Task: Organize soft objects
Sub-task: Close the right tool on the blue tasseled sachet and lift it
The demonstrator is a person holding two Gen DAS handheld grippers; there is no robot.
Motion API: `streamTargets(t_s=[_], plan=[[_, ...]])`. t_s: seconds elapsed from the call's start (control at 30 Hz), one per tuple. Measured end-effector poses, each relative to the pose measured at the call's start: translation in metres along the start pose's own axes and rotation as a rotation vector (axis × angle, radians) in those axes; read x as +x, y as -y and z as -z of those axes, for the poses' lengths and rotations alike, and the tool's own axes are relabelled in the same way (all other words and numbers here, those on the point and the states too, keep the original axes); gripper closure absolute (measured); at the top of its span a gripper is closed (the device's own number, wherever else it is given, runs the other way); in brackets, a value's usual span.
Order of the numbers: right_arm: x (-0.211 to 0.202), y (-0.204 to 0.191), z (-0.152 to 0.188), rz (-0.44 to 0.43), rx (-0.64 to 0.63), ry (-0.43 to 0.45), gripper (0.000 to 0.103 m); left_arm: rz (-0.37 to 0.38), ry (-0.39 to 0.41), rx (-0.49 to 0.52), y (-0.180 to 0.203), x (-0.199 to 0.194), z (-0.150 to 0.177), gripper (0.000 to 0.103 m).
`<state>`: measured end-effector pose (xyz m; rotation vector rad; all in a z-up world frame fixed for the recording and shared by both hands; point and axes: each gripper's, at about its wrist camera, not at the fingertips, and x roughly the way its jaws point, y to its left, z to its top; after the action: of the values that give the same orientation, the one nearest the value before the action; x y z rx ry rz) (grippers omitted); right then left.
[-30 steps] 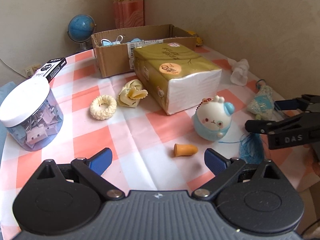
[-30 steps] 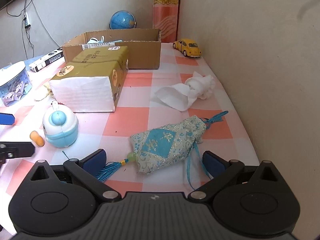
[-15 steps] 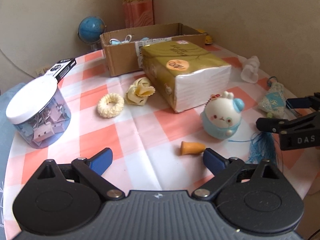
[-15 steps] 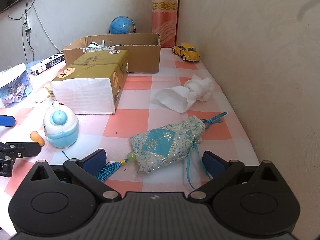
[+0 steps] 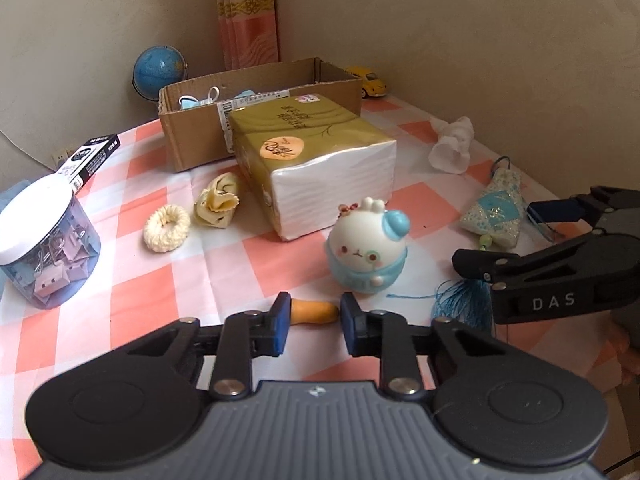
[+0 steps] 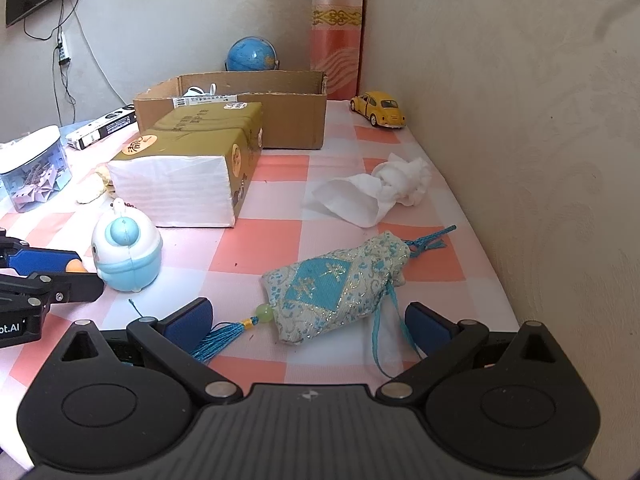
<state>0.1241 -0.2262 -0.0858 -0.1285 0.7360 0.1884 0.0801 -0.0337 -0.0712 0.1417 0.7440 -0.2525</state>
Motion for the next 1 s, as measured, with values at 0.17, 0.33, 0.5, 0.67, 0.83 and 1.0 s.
streamTargets(t_s=[0.17, 0.33, 0.5, 0.67, 0.83, 1.0], plan=[[-0.003, -0.002, 0.003, -0.004, -0.002, 0.005, 0.000, 0.001, -0.003, -0.013, -0.005, 0.000, 0.000, 0.078], [-0.008, -0.011, 0.001, -0.040, -0.049, -0.025, 0.000, 0.004, -0.005, -0.028, -0.010, -0.001, 0.001, 0.078], [-0.019, -0.008, -0.006, -0.029, -0.083, -0.013, 0.000, 0.018, -0.002, -0.044, -0.015, -0.002, 0.003, 0.078], [-0.014, -0.001, -0.027, -0.013, -0.130, 0.024, 0.000, 0.030, 0.003, -0.054, -0.017, -0.002, 0.004, 0.078], [0.013, -0.002, -0.032, -0.045, -0.147, -0.038, 0.000, 0.035, 0.003, -0.059, -0.016, -0.003, 0.003, 0.078], [0.009, -0.007, -0.021, -0.099, -0.132, -0.103, 0.000, 0.040, 0.004, -0.064, -0.018, -0.003, 0.004, 0.078]])
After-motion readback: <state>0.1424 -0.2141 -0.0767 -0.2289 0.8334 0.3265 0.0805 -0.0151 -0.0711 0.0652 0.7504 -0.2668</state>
